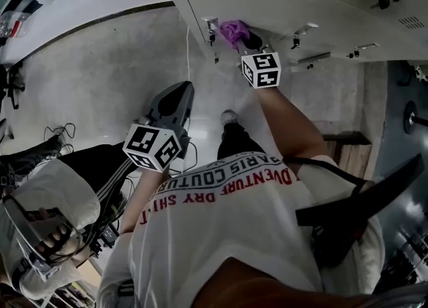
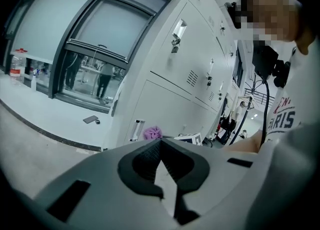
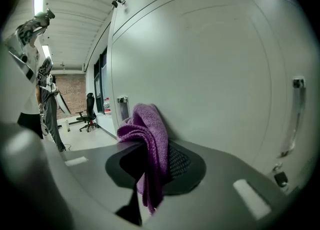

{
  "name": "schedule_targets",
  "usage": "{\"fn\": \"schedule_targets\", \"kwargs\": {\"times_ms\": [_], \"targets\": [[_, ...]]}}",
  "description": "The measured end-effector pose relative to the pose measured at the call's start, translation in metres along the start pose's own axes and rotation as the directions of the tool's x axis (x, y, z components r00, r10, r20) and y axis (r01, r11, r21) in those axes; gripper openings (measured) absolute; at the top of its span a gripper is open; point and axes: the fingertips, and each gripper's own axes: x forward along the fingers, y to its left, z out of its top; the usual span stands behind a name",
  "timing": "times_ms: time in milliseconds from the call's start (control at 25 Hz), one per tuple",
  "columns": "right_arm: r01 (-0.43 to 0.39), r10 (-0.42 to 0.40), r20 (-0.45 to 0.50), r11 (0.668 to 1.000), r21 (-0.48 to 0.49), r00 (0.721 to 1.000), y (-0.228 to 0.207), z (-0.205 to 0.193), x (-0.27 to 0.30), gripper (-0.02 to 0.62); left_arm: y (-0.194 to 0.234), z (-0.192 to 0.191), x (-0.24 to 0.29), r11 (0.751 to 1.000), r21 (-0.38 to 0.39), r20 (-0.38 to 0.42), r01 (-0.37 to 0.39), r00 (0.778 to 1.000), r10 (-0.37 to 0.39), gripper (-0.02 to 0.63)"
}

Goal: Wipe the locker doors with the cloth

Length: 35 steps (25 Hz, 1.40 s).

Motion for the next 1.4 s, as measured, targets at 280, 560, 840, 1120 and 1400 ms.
{"fn": "schedule_targets", "kwargs": {"times_ms": [280, 560, 840, 1120, 1400], "targets": [[0.119, -0.119, 0.01, 0.993, 0.018, 0.993, -0.059, -0.004, -0.038, 0.051, -0.021, -0.007, 0.025, 0.997, 0.009, -0.026, 0.072, 0.997, -0.072, -0.002], [0.236, -0.237, 0.01, 0.97, 0.065, 0.971, -0.113, -0.01, -0.07, 0.051, -0.028, -0.011, 0.037, 0.995, 0.013, -0.038, 0.101, 0.994, -0.1, -0.001], [0.309, -0.312, 0.001, 0.942, 0.132, 0.95, -0.139, -0.019, -0.084, 0.051, -0.026, -0.014, 0.037, 0.995, 0.004, -0.037, 0.099, 0.994, -0.099, 0.0], [0.255, -0.256, -0.004, 0.959, 0.123, 0.967, -0.122, -0.021, -0.085, 0.051, -0.02, -0.014, 0.032, 0.997, -0.004, -0.025, 0.082, 0.996, -0.082, -0.001], [0.034, -0.039, 0.037, 0.993, 0.109, 0.999, -0.031, -0.013, -0.06, 0.051, -0.006, -0.01, 0.017, 0.999, -0.013, -0.005, 0.042, 0.999, -0.042, -0.002]]}}
